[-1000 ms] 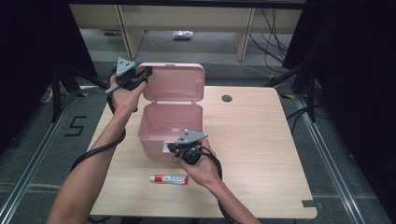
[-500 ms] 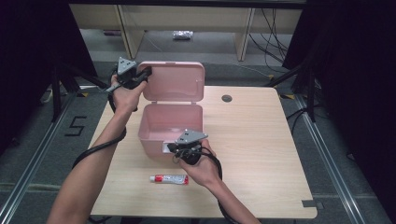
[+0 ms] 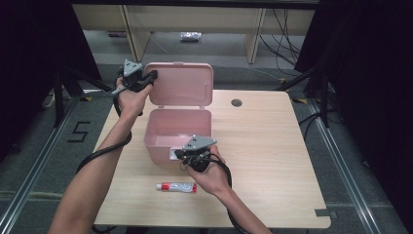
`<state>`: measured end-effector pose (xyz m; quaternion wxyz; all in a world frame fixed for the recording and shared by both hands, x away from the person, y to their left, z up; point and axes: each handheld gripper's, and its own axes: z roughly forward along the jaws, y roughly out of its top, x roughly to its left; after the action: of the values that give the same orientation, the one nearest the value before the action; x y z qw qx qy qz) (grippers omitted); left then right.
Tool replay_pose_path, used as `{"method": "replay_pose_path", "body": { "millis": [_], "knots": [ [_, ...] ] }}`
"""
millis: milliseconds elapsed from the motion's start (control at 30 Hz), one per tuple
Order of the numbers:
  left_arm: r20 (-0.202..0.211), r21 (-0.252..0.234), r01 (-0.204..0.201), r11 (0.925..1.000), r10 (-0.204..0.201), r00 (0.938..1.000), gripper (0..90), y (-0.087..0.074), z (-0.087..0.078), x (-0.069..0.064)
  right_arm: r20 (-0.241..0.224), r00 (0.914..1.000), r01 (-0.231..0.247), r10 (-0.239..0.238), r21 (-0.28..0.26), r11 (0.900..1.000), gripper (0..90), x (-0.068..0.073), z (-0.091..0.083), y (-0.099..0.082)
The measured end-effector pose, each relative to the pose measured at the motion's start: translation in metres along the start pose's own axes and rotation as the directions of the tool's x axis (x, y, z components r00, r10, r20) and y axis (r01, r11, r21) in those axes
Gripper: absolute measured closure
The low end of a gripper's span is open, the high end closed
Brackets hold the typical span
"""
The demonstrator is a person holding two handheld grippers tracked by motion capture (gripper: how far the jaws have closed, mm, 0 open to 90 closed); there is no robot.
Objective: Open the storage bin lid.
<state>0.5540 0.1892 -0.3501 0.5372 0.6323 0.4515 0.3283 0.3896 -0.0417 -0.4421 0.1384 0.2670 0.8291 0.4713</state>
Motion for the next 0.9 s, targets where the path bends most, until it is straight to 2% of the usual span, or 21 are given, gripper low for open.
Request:
{"method": "replay_pose_path", "body": {
  "millis": [33,100,200,233,300,467,533,567,900],
  "knots": [
    [-0.002,0.006,-0.004,1.0000,0.004,1.0000,90.0,-0.001,0.000,0.000,-0.001,0.9999,-0.014,0.014,0.002,0.9999,90.0,0.001,0.000,0.000],
    [-0.003,0.011,-0.001,0.9999,0.001,1.0000,90.0,-0.003,0.002,0.001,-0.002,1.0000,-0.004,0.004,0.001,1.0000,90.0,0.000,0.000,0.000],
    [-0.005,0.020,0.002,0.9998,-0.002,1.0000,89.9,-0.006,0.004,0.001,-0.003,0.9999,-0.012,0.012,0.001,0.9999,90.0,0.001,0.000,0.000],
    [-0.006,0.027,0.000,0.9996,0.000,1.0000,89.9,-0.007,0.004,0.001,0.002,0.9999,-0.011,0.011,-0.017,0.9998,90.0,0.001,0.001,-0.001],
    [-0.007,0.037,0.000,0.9993,0.001,1.0000,90.0,-0.008,0.006,0.002,-0.002,1.0000,-0.008,0.008,0.001,1.0000,90.0,0.000,0.000,0.000],
    [-0.007,0.050,0.009,0.9987,-0.009,0.9999,89.9,-0.011,0.009,0.002,-0.003,1.0000,-0.005,0.005,0.001,1.0000,90.0,0.000,0.000,0.000],
    [-0.007,0.049,0.013,0.9987,-0.012,0.9999,90.0,-0.011,0.009,0.003,0.002,0.9999,-0.016,0.016,-0.020,0.9997,90.0,0.001,0.001,-0.001],
    [-0.008,0.052,0.011,0.9986,-0.010,0.9999,89.9,-0.011,0.010,0.003,-0.002,0.9999,0.015,-0.015,-0.011,0.9998,90.0,-0.001,0.000,0.000],
    [-0.013,0.057,0.006,0.9984,-0.005,0.9999,89.9,-0.012,0.012,0.005,-0.002,0.9999,0.012,-0.012,-0.009,0.9999,90.0,-0.001,0.000,-0.001]
  ]
}}
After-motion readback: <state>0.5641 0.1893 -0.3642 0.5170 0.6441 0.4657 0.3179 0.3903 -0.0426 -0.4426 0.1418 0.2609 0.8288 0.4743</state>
